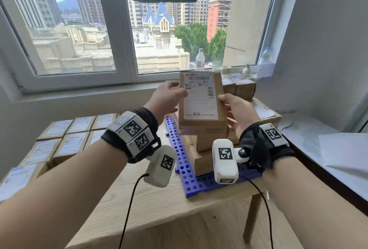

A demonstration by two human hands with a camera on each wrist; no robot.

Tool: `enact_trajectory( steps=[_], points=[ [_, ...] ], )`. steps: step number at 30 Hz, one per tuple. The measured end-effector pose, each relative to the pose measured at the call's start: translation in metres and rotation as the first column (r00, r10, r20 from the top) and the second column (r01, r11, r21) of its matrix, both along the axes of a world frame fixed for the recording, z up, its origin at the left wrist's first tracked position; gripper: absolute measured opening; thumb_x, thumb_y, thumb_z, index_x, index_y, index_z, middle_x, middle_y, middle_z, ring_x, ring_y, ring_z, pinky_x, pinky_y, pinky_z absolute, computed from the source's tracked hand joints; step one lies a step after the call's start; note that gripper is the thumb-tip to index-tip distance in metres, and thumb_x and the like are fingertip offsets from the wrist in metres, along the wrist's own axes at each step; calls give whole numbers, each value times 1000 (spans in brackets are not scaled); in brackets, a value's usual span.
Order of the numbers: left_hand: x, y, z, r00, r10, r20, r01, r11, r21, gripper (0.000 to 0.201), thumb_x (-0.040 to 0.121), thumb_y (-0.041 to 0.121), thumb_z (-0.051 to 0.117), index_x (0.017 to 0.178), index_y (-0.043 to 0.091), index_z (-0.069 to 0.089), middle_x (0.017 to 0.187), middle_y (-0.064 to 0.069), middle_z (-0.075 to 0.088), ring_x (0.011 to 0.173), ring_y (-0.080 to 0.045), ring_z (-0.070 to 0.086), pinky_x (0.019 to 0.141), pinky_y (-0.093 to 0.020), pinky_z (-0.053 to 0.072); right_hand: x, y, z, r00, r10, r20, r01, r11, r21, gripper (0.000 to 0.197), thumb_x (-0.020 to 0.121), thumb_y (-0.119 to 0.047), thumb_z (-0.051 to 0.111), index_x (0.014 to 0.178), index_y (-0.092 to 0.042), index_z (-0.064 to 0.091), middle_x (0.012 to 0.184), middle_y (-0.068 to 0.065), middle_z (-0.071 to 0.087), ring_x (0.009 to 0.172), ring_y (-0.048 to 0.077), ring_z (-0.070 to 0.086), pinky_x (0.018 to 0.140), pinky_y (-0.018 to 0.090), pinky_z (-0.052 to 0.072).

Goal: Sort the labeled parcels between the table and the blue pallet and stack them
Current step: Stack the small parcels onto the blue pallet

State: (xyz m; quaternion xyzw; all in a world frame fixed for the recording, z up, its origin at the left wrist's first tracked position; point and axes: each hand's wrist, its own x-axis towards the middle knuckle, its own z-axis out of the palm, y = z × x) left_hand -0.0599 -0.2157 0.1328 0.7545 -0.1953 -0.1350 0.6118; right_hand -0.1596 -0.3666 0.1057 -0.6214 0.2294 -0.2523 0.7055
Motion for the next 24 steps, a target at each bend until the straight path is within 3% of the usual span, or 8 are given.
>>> enact_trajectory(
  steps=[2,7,11,15,18,21,24],
  points=[
    [-7,-19,8,1000,-24,12,24,1000,3,48,89,18,60,134,15,45,123,-7,61,110,-23,60,93,-43,52,-7,-16,4,999,-38,19,38,999,17,5,82,-23,64,82,-19,67,81,0,65,63,13,58,57,24,44],
    [-21,-66,11,998,-55,22,55,998,-6,48,90,14,59,136,11,45,119,-10,63,104,-25,63,87,-40,53,-14,-56,5,991,-133,28,133,991,-6,9,78,-28,68,81,-20,69,88,2,71,81,20,63,80,36,50],
    [-21,-105,8,996,-90,21,90,995,-35,40,91,10,57,130,11,50,118,-9,63,90,-17,63,60,-24,55,-16,-93,6,986,-161,35,161,987,-5,10,78,-27,68,82,-19,69,91,4,71,85,22,64,84,40,53],
    [-12,-148,6,994,-109,11,110,992,-66,39,92,9,55,130,11,50,112,-8,64,91,-19,62,72,-29,53,-9,-134,10,985,-163,54,163,987,-8,5,82,-21,65,80,-18,68,85,4,69,78,20,63,70,31,51],
    [-1,-182,4,995,-97,16,98,992,-74,42,91,10,55,133,12,48,112,-7,64,94,-20,62,69,-28,51,4,-169,10,985,-171,32,173,984,-51,6,82,-23,65,81,-18,69,89,4,70,84,21,63,82,37,53],
    [16,-212,3,996,-92,-4,91,992,-86,42,92,10,54,134,9,48,112,-7,63,89,-17,61,62,-24,48,20,-202,11,989,-151,5,151,987,-50,11,83,-22,64,92,-17,69,93,5,70,85,21,63,84,36,52],
    [30,-238,-2,997,-69,-24,68,996,-64,41,92,11,55,133,8,50,119,-8,64,101,-21,62,72,-28,51,37,-230,8,993,-115,-39,112,992,-55,20,84,-22,63,102,-14,69,96,5,70,86,20,62,83,34,50]
  ],
)
